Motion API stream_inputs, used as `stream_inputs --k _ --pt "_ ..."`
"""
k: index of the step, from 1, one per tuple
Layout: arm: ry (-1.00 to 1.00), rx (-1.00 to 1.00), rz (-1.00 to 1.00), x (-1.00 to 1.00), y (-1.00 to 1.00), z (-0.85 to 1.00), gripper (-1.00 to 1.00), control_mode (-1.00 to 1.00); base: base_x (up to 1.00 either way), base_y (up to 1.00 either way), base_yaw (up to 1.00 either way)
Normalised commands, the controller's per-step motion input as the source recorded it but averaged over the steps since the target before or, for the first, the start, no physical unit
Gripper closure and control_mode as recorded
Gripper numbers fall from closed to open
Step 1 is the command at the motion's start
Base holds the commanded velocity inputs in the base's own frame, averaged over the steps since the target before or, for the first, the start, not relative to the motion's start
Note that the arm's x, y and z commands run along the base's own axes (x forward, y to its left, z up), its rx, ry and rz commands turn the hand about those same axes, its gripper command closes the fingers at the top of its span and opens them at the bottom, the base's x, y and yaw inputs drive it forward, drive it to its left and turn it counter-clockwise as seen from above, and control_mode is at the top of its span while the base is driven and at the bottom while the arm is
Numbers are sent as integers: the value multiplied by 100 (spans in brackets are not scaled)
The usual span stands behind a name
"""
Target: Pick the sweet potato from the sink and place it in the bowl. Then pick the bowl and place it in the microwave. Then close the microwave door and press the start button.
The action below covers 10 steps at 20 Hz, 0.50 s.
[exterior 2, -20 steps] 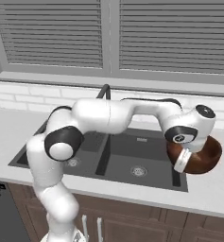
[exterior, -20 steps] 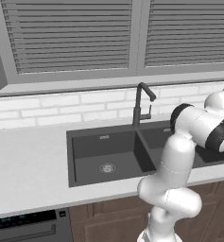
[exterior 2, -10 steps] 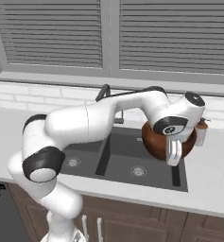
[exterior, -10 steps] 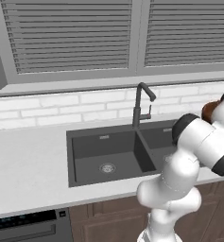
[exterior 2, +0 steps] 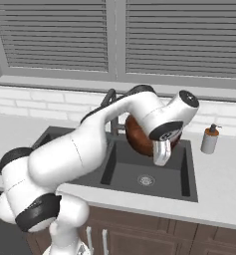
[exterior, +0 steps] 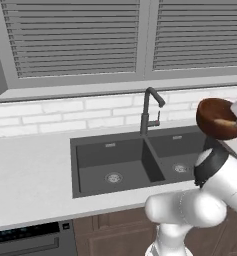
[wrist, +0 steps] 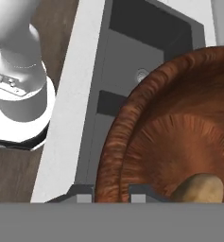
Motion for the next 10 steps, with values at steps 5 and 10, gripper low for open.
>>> stream_inputs --k 5,10 --pt "-18 2 0 -2 92 24 100 -100 0 0 0" --pt "0 -6 3 -7 78 65 100 -100 0 0 0"
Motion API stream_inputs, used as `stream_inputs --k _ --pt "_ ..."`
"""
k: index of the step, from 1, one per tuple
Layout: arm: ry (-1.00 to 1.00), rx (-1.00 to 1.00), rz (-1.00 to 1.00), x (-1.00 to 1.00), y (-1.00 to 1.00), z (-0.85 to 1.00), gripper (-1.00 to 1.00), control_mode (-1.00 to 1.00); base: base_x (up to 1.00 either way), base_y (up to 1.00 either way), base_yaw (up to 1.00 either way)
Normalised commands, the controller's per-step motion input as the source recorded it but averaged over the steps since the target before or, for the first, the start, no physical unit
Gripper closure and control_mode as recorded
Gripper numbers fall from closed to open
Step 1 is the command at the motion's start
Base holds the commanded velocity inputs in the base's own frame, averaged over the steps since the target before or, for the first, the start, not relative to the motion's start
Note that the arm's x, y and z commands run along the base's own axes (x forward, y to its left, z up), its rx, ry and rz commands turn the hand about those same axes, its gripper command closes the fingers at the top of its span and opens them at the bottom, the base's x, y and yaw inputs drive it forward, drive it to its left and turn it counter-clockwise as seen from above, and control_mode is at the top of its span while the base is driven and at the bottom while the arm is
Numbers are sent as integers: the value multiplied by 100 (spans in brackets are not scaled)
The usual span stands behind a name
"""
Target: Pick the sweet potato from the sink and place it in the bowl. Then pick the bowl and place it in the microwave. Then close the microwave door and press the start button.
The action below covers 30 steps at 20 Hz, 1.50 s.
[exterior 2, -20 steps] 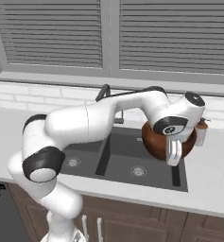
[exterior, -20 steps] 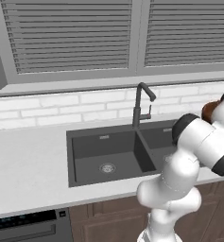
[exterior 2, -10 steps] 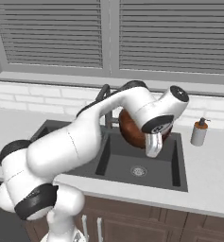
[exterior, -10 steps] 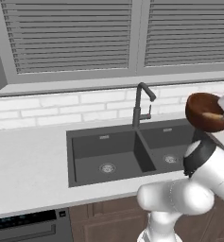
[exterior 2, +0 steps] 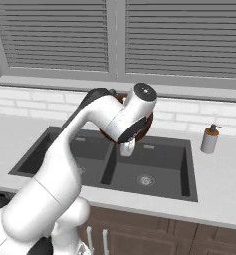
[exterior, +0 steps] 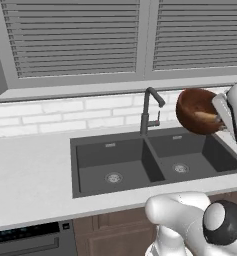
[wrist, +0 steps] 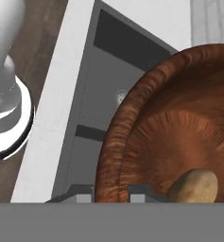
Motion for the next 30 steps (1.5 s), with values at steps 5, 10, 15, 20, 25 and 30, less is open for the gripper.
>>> stream_inputs --k 5,10,15,20,25,30 --pt "-6 -10 7 -23 89 46 100 -100 0 0 0" --pt "0 2 2 -8 36 46 100 -100 0 0 0" --pt "2 9 -4 -3 48 5 100 -100 0 0 0" --pt "0 9 -2 -11 62 12 100 -100 0 0 0" --pt "0 5 0 -12 47 12 100 -100 0 0 0" --pt "0 3 0 -13 2 5 100 100 -33 0 0"
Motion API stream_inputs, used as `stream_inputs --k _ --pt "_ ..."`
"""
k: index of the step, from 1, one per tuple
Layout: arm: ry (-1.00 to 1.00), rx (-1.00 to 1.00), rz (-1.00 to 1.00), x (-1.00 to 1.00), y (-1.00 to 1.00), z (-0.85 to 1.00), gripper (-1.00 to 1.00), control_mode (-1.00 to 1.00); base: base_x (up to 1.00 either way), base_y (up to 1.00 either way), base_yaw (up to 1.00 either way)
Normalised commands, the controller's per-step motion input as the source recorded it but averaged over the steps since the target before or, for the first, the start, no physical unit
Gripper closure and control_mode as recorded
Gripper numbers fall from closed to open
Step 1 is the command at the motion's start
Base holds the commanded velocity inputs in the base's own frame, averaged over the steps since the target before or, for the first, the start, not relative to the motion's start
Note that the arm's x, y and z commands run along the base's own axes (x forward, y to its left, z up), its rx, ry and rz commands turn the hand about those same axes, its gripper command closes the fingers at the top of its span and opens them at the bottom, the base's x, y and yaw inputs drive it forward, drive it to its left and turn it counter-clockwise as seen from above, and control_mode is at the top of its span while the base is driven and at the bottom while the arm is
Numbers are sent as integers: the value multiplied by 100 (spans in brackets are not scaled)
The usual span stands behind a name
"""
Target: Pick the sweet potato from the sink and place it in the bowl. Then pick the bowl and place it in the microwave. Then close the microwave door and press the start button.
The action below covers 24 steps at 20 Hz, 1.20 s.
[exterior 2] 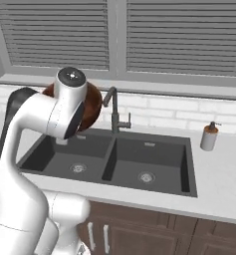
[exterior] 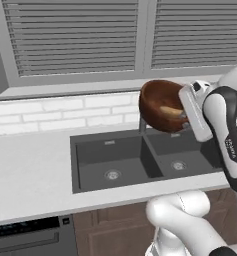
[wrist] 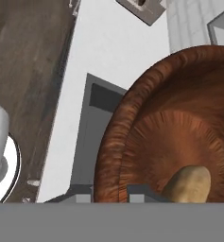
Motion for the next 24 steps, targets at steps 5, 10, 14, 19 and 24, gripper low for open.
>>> stream_inputs --k 5,10,14,19,24 --pt "0 0 0 0 0 0 100 100 -98 -1 5" --pt "0 0 0 0 0 0 100 100 -88 46 39" --pt "0 0 0 0 0 0 100 100 -18 62 74" --pt "0 0 0 0 0 0 100 100 0 52 87" --pt "0 0 0 0 0 0 100 100 1 39 82"
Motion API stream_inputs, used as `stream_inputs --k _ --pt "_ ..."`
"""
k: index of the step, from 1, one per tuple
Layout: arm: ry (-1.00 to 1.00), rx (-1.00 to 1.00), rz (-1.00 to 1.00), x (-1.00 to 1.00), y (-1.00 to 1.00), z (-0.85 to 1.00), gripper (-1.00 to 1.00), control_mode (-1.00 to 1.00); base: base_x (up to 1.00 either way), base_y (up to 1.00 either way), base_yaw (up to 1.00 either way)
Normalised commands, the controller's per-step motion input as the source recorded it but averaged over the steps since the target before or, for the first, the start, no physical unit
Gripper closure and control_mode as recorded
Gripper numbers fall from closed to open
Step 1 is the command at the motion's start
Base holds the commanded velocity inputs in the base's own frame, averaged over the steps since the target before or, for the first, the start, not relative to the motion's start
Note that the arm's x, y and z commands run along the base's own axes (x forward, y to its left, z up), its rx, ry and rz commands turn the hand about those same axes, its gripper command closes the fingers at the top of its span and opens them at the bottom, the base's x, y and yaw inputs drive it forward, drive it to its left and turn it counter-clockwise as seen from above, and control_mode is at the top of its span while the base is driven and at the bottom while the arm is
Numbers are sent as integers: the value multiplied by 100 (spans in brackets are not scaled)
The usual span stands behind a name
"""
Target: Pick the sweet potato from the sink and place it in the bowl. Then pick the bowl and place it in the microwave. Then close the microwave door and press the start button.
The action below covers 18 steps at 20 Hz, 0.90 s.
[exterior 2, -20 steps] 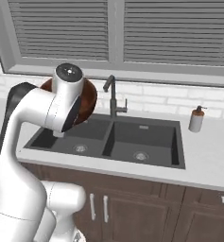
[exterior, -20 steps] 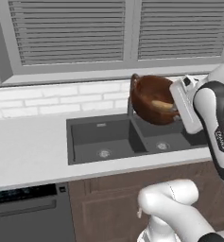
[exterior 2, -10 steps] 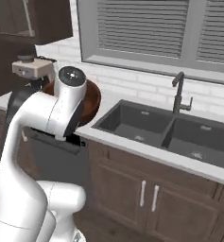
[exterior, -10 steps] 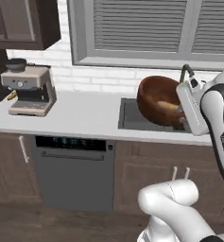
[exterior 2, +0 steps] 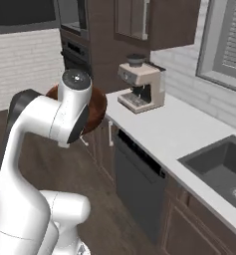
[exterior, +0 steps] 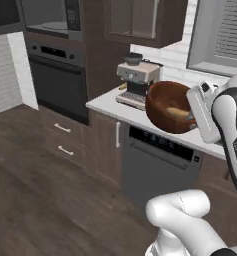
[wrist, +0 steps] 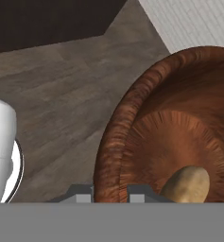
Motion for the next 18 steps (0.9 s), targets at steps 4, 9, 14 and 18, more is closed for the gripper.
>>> stream_inputs --k 4,9,14,18 --pt "0 0 0 0 0 0 100 100 56 89 44" --pt "0 0 0 0 0 0 100 100 98 100 22" --pt "0 0 0 0 0 0 100 100 100 98 3" --pt "0 0 0 0 0 0 100 100 100 83 -2"
